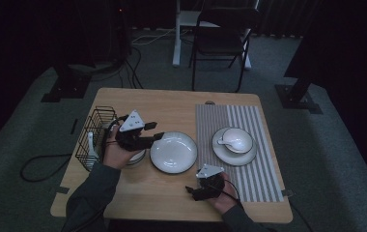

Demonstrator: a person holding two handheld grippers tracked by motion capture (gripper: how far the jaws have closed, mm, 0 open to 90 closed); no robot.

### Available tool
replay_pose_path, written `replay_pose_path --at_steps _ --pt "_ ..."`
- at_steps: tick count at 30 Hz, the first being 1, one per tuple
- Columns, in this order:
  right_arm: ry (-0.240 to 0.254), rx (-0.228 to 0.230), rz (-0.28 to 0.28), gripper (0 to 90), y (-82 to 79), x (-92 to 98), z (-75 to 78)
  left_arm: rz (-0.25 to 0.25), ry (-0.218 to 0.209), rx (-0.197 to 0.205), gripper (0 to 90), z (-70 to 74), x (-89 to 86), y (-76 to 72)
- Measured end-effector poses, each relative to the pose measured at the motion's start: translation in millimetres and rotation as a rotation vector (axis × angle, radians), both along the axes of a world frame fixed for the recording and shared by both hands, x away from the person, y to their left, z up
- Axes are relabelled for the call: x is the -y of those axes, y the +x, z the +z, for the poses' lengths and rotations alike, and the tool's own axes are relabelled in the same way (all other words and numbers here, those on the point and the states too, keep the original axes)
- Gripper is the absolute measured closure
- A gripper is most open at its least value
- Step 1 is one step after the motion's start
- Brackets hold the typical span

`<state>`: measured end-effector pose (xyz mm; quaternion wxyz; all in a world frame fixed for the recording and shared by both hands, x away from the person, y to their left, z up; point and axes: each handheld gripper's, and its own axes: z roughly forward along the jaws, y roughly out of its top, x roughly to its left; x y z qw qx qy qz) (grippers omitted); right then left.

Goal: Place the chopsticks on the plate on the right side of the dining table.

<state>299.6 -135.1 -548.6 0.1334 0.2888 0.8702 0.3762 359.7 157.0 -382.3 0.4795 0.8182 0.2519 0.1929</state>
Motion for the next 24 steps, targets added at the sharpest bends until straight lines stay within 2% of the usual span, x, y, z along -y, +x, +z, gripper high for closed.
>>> replay_pose_path --at_steps 12,24 --pt "0.0 0.0 0.0 18.3 0.0 0.0 0.0 0.03 0.003 0.029 52.1 15.8 -9.9 -1.1" --pt "0.001 -0.001 0.0 18.2 0.0 0.0 0.0 0.09 0.01 0.062 52.2 29.0 -31.2 -2.2"
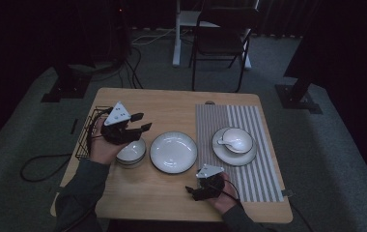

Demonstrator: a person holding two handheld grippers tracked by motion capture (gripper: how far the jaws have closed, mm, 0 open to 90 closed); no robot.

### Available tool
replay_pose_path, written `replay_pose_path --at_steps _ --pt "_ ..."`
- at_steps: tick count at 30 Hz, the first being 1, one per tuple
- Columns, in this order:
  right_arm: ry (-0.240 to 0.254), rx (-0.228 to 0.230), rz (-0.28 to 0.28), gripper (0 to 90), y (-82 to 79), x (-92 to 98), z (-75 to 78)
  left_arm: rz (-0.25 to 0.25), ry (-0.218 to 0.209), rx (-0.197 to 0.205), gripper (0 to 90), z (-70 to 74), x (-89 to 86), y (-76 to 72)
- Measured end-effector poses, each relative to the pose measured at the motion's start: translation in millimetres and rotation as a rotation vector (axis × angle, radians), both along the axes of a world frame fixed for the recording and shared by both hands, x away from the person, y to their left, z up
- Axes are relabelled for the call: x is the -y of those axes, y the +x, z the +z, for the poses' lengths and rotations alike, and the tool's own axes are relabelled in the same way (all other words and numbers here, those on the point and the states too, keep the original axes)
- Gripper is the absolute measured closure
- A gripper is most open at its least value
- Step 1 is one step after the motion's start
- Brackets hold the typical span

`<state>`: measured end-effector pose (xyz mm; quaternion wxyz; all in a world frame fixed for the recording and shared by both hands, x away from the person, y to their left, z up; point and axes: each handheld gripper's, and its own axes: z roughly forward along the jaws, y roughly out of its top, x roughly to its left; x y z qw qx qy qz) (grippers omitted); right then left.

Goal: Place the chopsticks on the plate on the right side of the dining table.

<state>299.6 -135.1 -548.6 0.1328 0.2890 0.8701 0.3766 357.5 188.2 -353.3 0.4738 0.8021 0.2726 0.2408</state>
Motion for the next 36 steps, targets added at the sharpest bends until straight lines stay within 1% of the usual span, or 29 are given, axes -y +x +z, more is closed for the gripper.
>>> replay_pose_path --at_steps 5,9,13,14,17,18,26,32,36 --pt "0.0 0.0 0.0 18.2 0.0 0.0 0.0 0.034 0.011 0.014 52.8 4.6 -14.1 1.0" --pt "0.0 0.0 0.0 18.3 0.0 0.0 0.0 0.064 0.013 0.02 54.1 7.4 -30.1 1.1" --pt "-0.001 0.001 0.0 18.2 0.0 0.0 0.0 0.079 -0.001 0.014 56.1 8.1 -41.1 2.7" --pt "-0.001 0.001 -0.001 18.3 0.0 0.0 0.0 0.09 0.015 0.017 56.7 8.2 -45.7 3.6" --pt "0.0 0.001 0.0 18.2 0.0 0.0 0.0 0.1 0.036 0.016 58.1 6.4 -52.4 4.7" --pt "-0.001 0.001 0.0 18.3 0.0 0.0 0.0 0.107 0.044 0.016 58.7 5.4 -54.3 5.2" --pt "-0.001 0.001 0.001 18.2 0.0 0.1 0.0 0.14 0.053 0.003 63.0 0.3 -67.7 9.2" --pt "-0.001 0.001 0.001 18.3 0.1 0.1 0.0 0.149 0.093 -0.009 64.0 -3.5 -72.0 11.6" --pt "-0.002 0.001 0.0 18.3 0.1 0.1 0.0 0.159 0.101 -0.011 65.5 -4.5 -74.1 13.9"
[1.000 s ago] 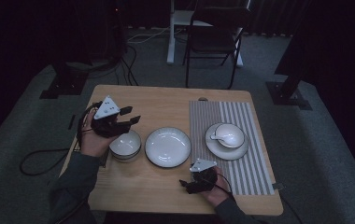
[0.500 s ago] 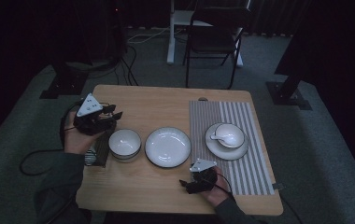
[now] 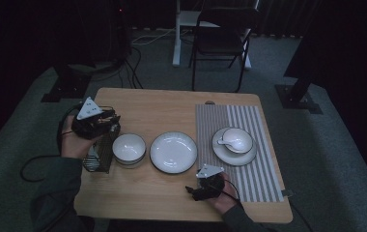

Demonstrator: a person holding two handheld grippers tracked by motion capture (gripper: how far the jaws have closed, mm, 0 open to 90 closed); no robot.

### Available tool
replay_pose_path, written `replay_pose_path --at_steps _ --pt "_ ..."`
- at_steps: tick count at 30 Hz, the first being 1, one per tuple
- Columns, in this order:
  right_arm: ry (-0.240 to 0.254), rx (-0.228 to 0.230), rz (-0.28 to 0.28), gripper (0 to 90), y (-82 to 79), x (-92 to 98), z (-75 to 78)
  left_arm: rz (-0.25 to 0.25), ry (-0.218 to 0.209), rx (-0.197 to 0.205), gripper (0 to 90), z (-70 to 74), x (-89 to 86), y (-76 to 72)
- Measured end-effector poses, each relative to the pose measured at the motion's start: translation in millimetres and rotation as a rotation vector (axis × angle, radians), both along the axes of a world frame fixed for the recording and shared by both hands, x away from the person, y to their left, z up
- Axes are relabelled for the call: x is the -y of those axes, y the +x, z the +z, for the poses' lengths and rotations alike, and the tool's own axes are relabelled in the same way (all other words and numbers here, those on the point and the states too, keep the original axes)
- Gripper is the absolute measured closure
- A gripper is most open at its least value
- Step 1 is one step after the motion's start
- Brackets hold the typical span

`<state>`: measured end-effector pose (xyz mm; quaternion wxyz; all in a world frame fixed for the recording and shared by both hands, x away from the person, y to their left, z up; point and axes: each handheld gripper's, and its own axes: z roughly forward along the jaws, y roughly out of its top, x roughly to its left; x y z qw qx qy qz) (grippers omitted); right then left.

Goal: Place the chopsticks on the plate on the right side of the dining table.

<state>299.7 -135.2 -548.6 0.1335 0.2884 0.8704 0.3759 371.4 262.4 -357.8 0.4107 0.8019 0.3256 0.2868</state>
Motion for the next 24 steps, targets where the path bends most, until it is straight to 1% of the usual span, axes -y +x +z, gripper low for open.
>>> replay_pose_path --at_steps 1,6,17,22,24 --pt "0.0 0.0 0.0 18.3 0.0 0.0 0.0 0.002 -0.007 -0.002 65.6 -0.4 -1.0 1.4" --pt "0.0 -0.001 0.0 18.3 -0.1 0.0 0.0 0.012 0.005 -0.006 65.4 -1.5 -2.7 5.5" --pt "0.0 -0.002 -0.001 18.2 -0.1 0.0 0.1 0.046 -0.001 -0.007 65.4 -4.7 -4.4 10.0" --pt "0.0 -0.002 -0.001 18.3 -0.1 0.0 0.1 0.049 0.005 -0.002 65.6 -5.7 -3.5 10.7" --pt "0.001 -0.002 -0.001 18.3 -0.1 0.0 0.0 0.047 0.018 -0.003 65.9 -6.0 -3.1 10.6"
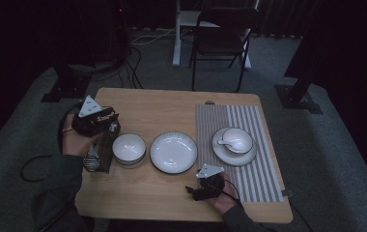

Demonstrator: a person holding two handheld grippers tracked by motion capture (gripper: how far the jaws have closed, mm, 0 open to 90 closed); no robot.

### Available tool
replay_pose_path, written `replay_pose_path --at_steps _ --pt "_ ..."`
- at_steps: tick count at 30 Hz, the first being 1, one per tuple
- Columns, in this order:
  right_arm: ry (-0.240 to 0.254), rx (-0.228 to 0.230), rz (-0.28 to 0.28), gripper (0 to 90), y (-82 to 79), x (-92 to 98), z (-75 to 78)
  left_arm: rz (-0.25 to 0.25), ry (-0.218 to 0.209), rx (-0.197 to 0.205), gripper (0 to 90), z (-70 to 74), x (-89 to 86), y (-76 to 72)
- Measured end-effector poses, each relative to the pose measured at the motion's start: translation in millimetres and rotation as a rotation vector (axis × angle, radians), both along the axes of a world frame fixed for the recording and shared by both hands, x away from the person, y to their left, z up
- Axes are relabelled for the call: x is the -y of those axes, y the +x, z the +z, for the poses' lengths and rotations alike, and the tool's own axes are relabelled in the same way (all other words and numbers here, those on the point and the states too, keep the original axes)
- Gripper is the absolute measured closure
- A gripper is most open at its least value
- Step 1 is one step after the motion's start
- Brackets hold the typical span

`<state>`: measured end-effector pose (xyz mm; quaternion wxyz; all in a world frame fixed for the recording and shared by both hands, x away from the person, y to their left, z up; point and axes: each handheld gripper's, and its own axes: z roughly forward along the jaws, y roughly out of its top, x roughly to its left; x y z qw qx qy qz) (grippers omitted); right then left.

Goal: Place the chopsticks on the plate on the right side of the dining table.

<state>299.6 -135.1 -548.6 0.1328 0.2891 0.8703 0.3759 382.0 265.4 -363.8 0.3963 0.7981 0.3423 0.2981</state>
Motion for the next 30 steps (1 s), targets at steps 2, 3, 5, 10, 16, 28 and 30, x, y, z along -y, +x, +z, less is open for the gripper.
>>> replay_pose_path --at_steps 2,3,5,10,16,28,30 --pt "0.0 0.0 0.0 18.2 0.0 0.0 0.0 0.002 0.006 0.0 66.5 -0.3 0.4 0.2" --pt "-0.001 0.0 0.0 18.3 0.0 0.0 0.0 0.007 0.006 -0.003 66.9 -0.9 0.6 1.0" --pt "-0.001 0.001 0.0 18.2 0.1 0.0 0.0 0.014 0.008 -0.006 67.8 -1.2 -0.1 2.1" --pt "0.0 0.0 0.0 18.3 0.0 0.0 0.0 0.025 0.008 -0.007 70.0 -2.0 -1.3 3.5" --pt "-0.001 0.0 0.0 18.3 0.0 0.0 0.0 0.035 0.018 -0.006 71.3 -3.0 -3.2 4.3" --pt "0.0 0.001 0.0 18.3 0.0 0.0 0.0 0.057 0.034 -0.004 73.6 -3.2 -4.3 9.7" --pt "-0.001 0.001 0.0 18.2 0.1 0.0 0.0 0.063 0.04 -0.012 73.6 -5.4 -4.4 11.8"
